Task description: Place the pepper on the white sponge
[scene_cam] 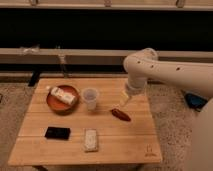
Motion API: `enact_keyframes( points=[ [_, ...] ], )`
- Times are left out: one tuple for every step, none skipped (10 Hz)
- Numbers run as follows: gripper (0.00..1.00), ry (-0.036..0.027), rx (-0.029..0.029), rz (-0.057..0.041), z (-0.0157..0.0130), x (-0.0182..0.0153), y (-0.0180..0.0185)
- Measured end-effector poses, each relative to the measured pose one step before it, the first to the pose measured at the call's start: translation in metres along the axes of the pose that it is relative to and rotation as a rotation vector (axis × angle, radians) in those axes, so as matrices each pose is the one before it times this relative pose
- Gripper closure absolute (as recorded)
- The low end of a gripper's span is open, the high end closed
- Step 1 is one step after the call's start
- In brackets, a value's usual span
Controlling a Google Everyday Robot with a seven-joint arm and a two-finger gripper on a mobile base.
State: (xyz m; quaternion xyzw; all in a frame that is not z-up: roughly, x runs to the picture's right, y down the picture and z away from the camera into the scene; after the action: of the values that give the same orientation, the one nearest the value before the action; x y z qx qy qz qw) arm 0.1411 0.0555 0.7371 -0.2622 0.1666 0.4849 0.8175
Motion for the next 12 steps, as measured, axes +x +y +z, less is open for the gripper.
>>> enact_keyframes(
  points=[
    [0.20, -0.00011, 0.00004, -0.00001, -0.00003, -0.00003, -0.00001],
    [0.20, 0.00000, -0.00003, 0.00002, 0.00001, 0.00000, -0.00001],
    [0.20, 0.00009, 0.00000, -0.00001, 0.00002, 0.00003, 0.00001],
    [0.20, 0.00000, 0.00000, 0.00001, -0.00001, 0.00000, 0.00000],
    [0.20, -0.00005, 0.00001, 0.00001, -0.00001, -0.00001, 0.00000],
    [0.20, -0.00002, 0.00002, 0.00000, 0.00000, 0.00001, -0.00002],
    [0.20, -0.00002, 0.00000, -0.00001, -0.00003, -0.00002, 0.00002],
    [0.20, 0.00006, -0.00004, -0.00003, 0.00003, 0.00000, 0.00001],
    [0.20, 0.00001, 0.00001, 0.00001, 0.00001, 0.00002, -0.00002],
    [0.20, -0.00047, -0.00046, 0.00062, -0.00014, 0.00010, -0.00029],
    [0.20, -0.00025, -0.00402, -0.00380, 0.00037, 0.00115, -0.00005],
    [0.20, -0.01543, -0.01717, -0.02403, 0.00307, 0.00118, 0.00300]
  ],
)
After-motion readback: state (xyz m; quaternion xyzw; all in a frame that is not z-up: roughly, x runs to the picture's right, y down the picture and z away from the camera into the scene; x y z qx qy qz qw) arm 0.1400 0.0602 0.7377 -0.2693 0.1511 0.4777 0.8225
